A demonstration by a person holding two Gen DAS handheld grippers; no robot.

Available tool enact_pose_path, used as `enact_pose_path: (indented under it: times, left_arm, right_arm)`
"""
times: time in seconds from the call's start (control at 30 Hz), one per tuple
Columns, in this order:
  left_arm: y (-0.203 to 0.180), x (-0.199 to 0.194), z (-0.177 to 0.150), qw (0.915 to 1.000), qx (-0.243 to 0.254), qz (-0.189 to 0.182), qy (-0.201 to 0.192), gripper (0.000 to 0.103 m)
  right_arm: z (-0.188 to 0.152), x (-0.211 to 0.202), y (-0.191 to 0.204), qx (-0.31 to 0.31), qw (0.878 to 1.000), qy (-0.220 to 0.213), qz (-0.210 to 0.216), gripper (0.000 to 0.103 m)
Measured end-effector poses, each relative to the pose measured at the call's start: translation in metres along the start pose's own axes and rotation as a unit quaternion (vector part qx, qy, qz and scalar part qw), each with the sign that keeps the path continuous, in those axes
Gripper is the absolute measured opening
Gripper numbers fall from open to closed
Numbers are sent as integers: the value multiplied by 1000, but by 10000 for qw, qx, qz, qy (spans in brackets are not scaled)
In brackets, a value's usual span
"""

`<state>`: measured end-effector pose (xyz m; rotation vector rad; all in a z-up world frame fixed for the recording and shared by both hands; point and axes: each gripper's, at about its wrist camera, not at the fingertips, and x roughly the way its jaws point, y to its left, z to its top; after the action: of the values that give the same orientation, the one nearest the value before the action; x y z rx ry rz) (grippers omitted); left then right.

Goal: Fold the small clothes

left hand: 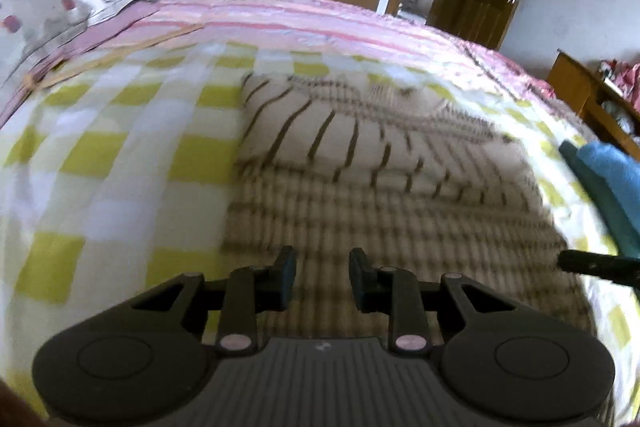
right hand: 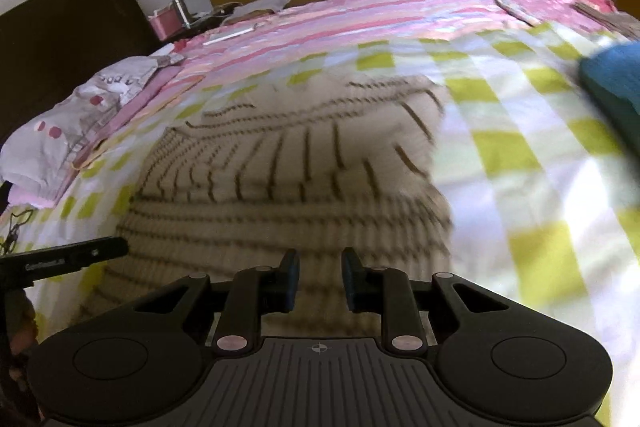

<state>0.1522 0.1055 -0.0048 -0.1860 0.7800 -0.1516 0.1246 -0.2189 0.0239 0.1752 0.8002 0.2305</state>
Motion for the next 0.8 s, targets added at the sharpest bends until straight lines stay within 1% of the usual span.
enact_pose_path:
  times: [0.17,0.27,0.47,0.57,0.6,0.8]
  left_arm:
    - [14,-18,-29,9996,-110,167,182,34]
    - [19,-27,-41,9994,-177,171,239,34]
    - [13,-41,-49,9989,76,254,389,34]
    - [15,-50,-54,9981,41,236,572,34]
    - [16,-52,-56,9977,-10,222,637,34]
    - [20,-68,-65,9948,-225,210,966,35]
  right_arm:
    - [-28,-27,-10,133,9999,68,-79,23]
    - [-45,-39,-14,190,9996,148,-172,23]
    - [-74,-61,-22,393,9984,325,-249,24]
    - [-87,-71,-26,465,9975,454,-267,24]
    - [-91,-73,-27,489,9972,501,-259,26]
    - [-109,-86,-29,706,9948,736,10,27]
